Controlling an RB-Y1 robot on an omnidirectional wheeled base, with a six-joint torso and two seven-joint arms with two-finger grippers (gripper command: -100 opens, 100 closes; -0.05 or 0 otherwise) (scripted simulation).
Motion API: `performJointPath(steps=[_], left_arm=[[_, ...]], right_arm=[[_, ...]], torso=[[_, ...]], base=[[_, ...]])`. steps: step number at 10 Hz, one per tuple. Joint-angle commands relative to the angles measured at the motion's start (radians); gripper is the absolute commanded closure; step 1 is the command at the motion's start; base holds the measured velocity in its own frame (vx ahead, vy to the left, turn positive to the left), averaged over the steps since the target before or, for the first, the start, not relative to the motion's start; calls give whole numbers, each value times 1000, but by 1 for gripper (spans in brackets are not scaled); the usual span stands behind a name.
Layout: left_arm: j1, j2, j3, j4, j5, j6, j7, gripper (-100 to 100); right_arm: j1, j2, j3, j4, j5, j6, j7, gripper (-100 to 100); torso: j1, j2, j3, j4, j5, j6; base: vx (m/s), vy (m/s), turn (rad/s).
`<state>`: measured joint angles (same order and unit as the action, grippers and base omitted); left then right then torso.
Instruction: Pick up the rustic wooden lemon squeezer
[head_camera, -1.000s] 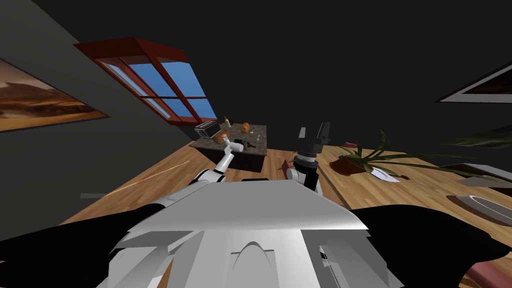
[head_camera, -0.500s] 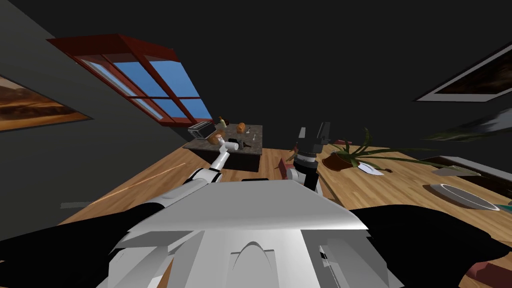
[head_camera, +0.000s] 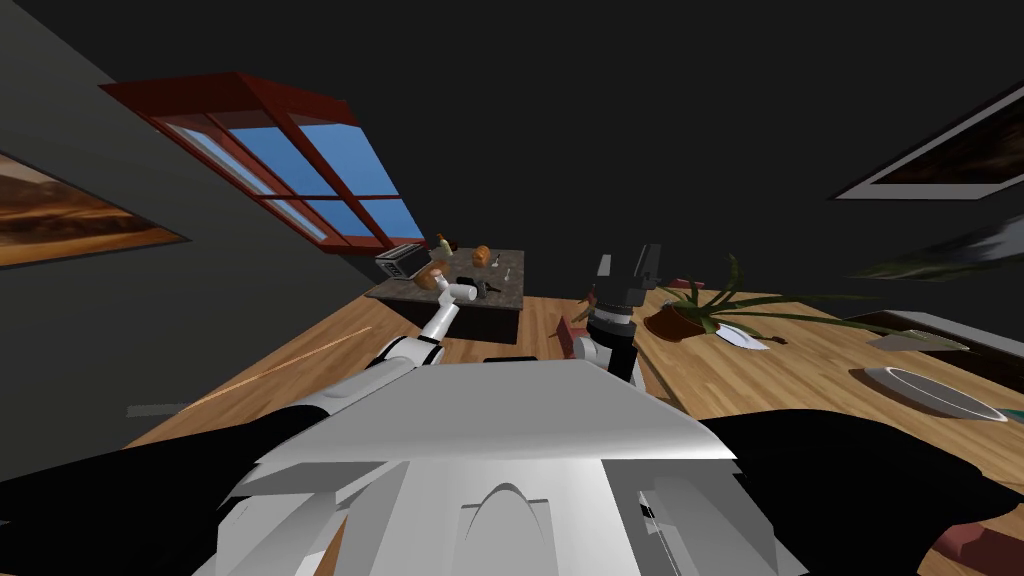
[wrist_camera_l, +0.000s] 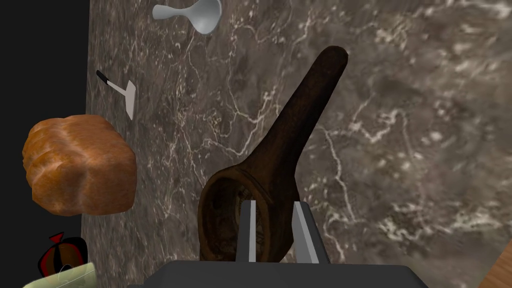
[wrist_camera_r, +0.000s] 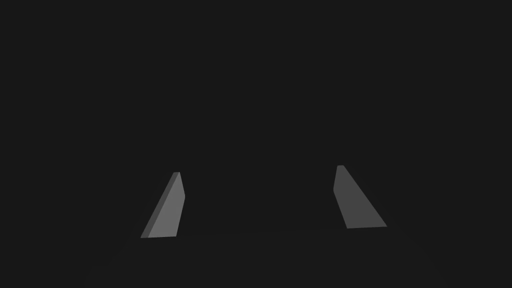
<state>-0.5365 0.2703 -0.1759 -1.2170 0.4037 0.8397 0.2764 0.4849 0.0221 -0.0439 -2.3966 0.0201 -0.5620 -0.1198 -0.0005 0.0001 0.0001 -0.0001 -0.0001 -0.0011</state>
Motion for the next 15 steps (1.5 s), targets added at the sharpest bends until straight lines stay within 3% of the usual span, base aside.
performJointPath(steps=[1, 2, 3, 11, 12, 13, 14, 15], left_arm=[[0, 0, 0, 0, 0, 0, 0, 100], [0, 0, 0, 0, 0, 0, 0, 0], [12, -19, -19, -31, -28, 16, 22, 100], [25, -159, -129, -152, -221, 109, 176, 100], [18, -151, -120, -137, -207, 101, 163, 100], [19, -152, -121, -141, -210, 105, 168, 0], [15, -144, -127, -152, -208, 140, 176, -100], [15, -142, -128, -155, -208, 149, 178, -100]], right_arm=[[0, 0, 0, 0, 0, 0, 0, 0], [0, 0, 0, 0, 0, 0, 0, 0], [0, 0, 0, 0, 0, 0, 0, 0], [0, 0, 0, 0, 0, 0, 0, 0], [0, 0, 0, 0, 0, 0, 0, 0], [0, 0, 0, 0, 0, 0, 0, 0], [0, 0, 0, 0, 0, 0, 0, 0], [0, 0, 0, 0, 0, 0, 0, 0]], torso=[[0, 0, 0, 0, 0, 0], [0, 0, 0, 0, 0, 0], [0, 0, 0, 0, 0, 0], [5, 0, 0, 1, 1, -1], [5, 0, 0, 1, 1, -1], [3, 0, 1, 1, 0, 0], [1, 1, 1, 1, 0, 0], [0, 0, 0, 1, 0, 0]], base=[[0, 0, 0], [0, 0, 0], [13, 56, 113], [20, 95, 77], [8, 33, 6], [1, 6, -2], [24, -10, 21], [32, -19, 19]])
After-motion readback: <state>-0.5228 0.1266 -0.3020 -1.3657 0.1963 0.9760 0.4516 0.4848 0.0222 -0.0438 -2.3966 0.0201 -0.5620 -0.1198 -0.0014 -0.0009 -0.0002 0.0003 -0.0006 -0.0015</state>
